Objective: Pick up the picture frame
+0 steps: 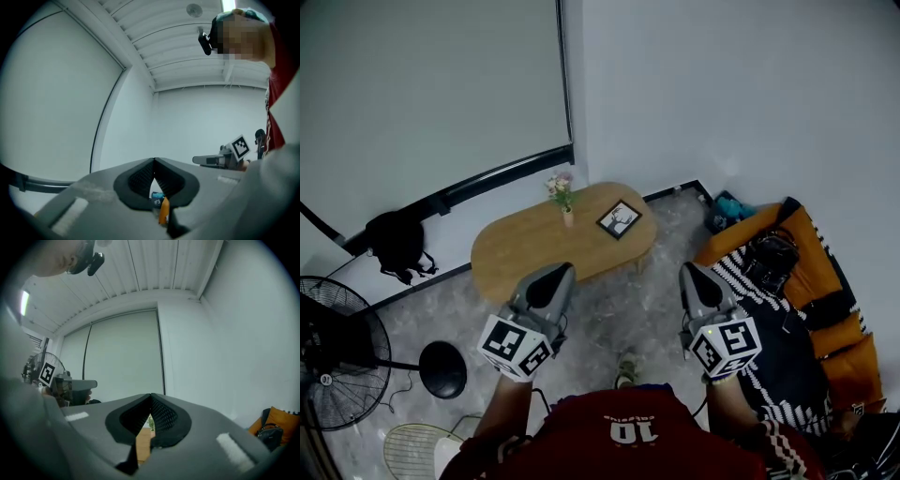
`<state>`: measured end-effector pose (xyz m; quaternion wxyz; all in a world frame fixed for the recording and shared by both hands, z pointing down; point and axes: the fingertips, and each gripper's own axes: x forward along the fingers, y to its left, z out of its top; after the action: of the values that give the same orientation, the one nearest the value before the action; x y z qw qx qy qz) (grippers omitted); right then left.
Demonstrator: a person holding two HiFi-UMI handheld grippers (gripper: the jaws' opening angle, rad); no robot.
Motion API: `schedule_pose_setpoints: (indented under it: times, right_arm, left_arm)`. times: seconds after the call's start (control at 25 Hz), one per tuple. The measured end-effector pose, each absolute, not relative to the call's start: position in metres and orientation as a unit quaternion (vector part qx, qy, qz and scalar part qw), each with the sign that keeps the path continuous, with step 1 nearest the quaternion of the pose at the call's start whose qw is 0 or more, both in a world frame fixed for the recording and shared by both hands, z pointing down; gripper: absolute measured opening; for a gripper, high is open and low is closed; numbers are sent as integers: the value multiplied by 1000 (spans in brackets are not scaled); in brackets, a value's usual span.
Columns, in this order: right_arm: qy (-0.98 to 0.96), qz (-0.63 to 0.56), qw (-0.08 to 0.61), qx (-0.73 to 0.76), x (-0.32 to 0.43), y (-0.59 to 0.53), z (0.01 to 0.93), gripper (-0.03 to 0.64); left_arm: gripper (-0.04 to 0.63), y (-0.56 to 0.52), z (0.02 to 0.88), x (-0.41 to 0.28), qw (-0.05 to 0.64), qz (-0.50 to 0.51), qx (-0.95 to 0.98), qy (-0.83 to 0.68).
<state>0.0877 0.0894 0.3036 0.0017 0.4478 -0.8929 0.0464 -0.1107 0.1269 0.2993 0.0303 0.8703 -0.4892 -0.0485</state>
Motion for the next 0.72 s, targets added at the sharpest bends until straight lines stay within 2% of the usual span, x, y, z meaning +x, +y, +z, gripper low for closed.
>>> schedule_pose_setpoints:
  times: [0.72]
  right_arm:
    - [-900, 72, -45, 428, 147, -33, 302, 0]
  left_arm:
    - [3, 9, 280, -38, 12, -24, 871, -490]
